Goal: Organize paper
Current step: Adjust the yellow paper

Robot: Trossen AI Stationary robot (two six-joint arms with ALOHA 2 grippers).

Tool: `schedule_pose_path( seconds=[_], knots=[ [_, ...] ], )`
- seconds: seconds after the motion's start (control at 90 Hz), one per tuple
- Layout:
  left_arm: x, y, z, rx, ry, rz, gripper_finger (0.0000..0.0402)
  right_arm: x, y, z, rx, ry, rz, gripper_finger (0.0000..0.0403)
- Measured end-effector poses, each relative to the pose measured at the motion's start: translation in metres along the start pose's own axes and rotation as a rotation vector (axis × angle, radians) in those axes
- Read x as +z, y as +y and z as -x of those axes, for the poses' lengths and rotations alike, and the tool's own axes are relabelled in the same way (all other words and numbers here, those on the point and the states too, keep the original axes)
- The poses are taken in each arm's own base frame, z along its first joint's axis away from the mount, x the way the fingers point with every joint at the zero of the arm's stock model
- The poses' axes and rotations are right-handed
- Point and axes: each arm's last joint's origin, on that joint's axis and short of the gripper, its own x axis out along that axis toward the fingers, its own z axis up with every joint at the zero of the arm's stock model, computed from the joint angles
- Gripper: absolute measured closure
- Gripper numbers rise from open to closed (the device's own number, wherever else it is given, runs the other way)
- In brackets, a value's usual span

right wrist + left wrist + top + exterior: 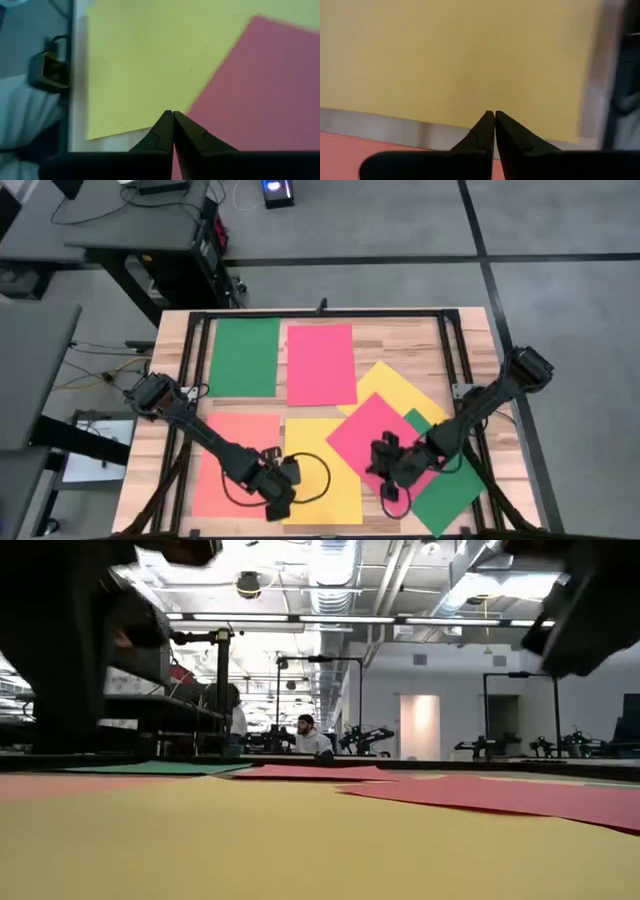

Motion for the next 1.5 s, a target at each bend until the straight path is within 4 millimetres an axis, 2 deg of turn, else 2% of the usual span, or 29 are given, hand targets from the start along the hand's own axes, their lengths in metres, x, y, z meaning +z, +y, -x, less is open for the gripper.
schedule_pose_path(
  seconds=[0.211,0.322,0.478,0.567,0.9,1.2,1.5],
  knots=[
    [-0.021,-0.010,-0.005,0.023,0.025,0.060,0.0402,-0.028,0.012,-0.034,-0.027,0.132,0.011,0.0403],
    [-0.029,-0.006,-0.009,0.046,0.045,0.118,0.0402,-0.034,0.019,-0.052,-0.036,0.201,0.026,0.0403],
    [-0.034,0.002,-0.014,0.073,0.074,0.134,0.0402,-0.033,0.026,-0.065,-0.056,0.240,0.039,0.0403],
    [-0.036,0.009,-0.020,0.068,0.109,0.146,0.0402,-0.032,0.026,-0.068,-0.061,0.254,0.044,0.0403],
    [-0.028,0.012,-0.022,0.046,0.086,0.131,0.0402,-0.024,0.020,-0.072,-0.057,0.258,0.039,0.0403],
    [-0.021,0.015,-0.042,0.011,0.090,0.133,0.0402,-0.021,0.018,-0.075,-0.053,0.242,0.043,0.0403],
    [-0.022,0.018,-0.043,0.033,0.113,0.135,0.0402,-0.017,0.016,-0.077,-0.042,0.222,0.051,0.0403]
  ],
)
